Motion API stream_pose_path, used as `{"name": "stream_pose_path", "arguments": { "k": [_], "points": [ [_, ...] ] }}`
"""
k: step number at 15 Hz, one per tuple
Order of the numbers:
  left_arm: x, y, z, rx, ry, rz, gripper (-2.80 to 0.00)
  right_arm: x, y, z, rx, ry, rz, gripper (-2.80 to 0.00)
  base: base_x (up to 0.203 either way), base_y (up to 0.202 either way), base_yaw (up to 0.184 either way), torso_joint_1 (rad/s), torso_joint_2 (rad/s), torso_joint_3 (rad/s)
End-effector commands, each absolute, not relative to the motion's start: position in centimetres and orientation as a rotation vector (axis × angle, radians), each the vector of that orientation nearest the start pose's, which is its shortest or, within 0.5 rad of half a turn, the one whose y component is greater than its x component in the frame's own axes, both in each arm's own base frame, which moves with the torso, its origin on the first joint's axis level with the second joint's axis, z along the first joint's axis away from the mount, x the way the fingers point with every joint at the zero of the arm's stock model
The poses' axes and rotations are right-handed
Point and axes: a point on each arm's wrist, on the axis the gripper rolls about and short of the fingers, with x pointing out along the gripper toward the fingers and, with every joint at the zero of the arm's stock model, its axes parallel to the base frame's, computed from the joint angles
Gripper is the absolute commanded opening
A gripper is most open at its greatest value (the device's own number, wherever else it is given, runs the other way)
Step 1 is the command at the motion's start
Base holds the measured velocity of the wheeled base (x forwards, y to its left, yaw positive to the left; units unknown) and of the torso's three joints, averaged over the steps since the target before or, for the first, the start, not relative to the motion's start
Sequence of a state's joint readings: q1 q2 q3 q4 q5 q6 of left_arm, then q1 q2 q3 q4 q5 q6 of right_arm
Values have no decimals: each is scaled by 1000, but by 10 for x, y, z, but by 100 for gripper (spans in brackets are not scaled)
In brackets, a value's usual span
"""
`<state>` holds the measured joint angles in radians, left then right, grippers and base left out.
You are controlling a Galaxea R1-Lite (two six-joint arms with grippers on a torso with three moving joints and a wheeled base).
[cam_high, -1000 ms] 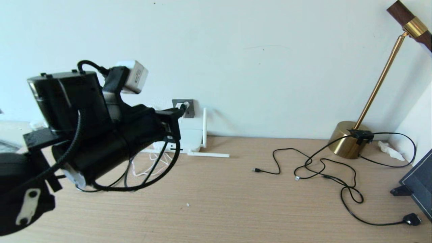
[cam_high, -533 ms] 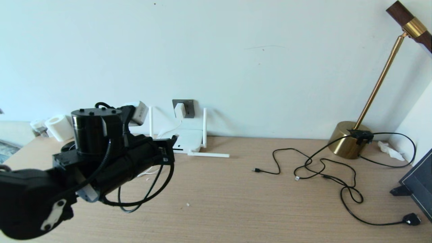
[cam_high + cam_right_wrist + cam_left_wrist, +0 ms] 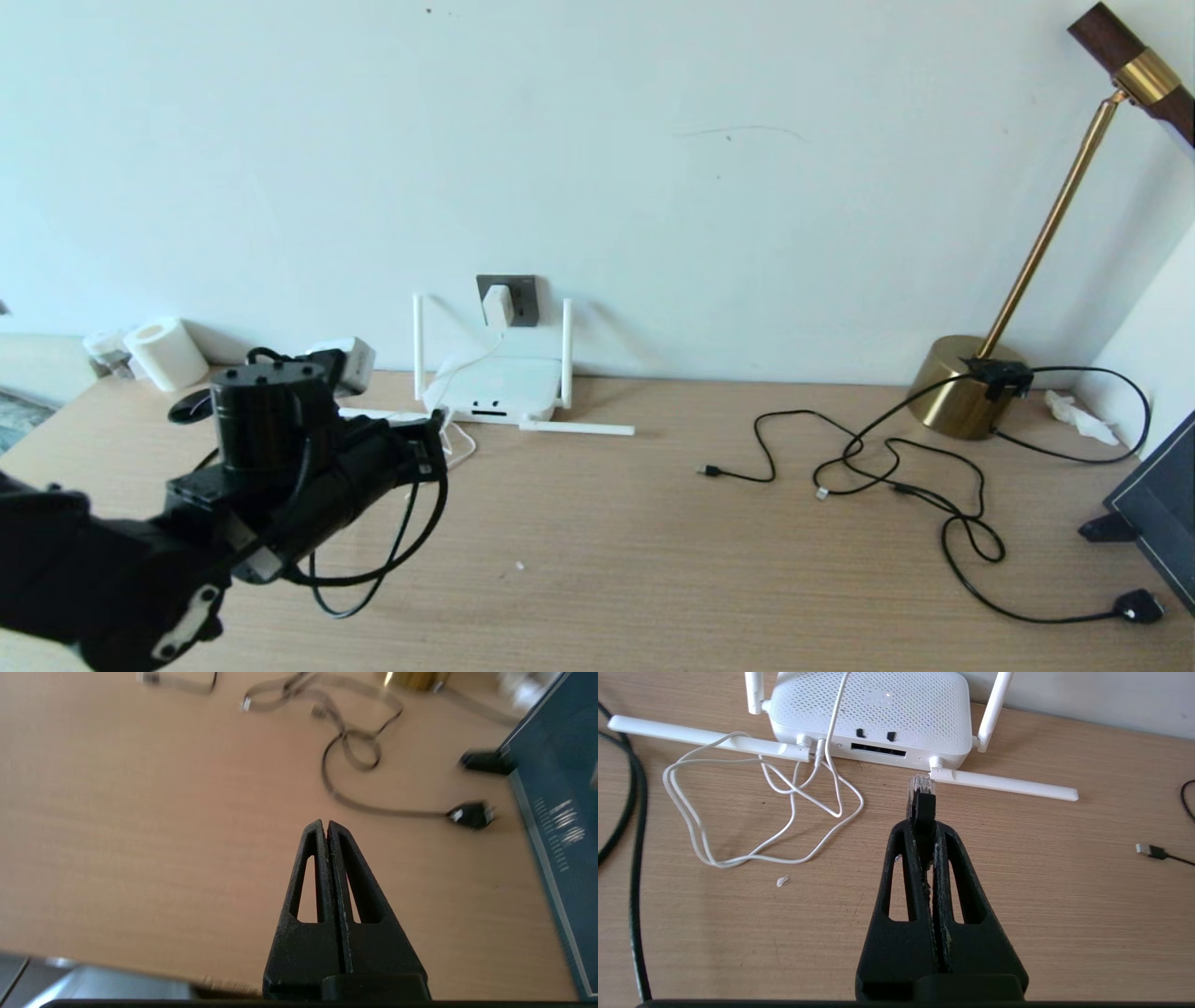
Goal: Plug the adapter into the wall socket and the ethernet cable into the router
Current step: Hand it to the other hand
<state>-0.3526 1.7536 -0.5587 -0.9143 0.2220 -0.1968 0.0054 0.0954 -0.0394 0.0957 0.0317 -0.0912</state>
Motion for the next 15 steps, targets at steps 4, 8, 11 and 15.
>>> {"name": "stream_pose_path", "arguments": {
  "k": [4, 8, 11, 15],
  "points": [
    [277, -95, 91, -69, 307, -86, -280, -26, 0, 77, -70, 49, 39, -280, 0, 0, 0, 0, 0, 0],
    [285, -97, 78, -47, 250, -74, -280, -26, 0, 77, -66, 49, 37, -280, 0, 0, 0, 0, 0, 0],
    [285, -98, 66, -50, 258, -109, -280, -26, 0, 77, -58, 49, 38, -280, 0, 0, 0, 0, 0, 0],
    [291, -98, 57, -43, 282, -117, -280, -26, 0, 77, -58, 48, 38, -280, 0, 0, 0, 0, 0, 0]
  ]
}}
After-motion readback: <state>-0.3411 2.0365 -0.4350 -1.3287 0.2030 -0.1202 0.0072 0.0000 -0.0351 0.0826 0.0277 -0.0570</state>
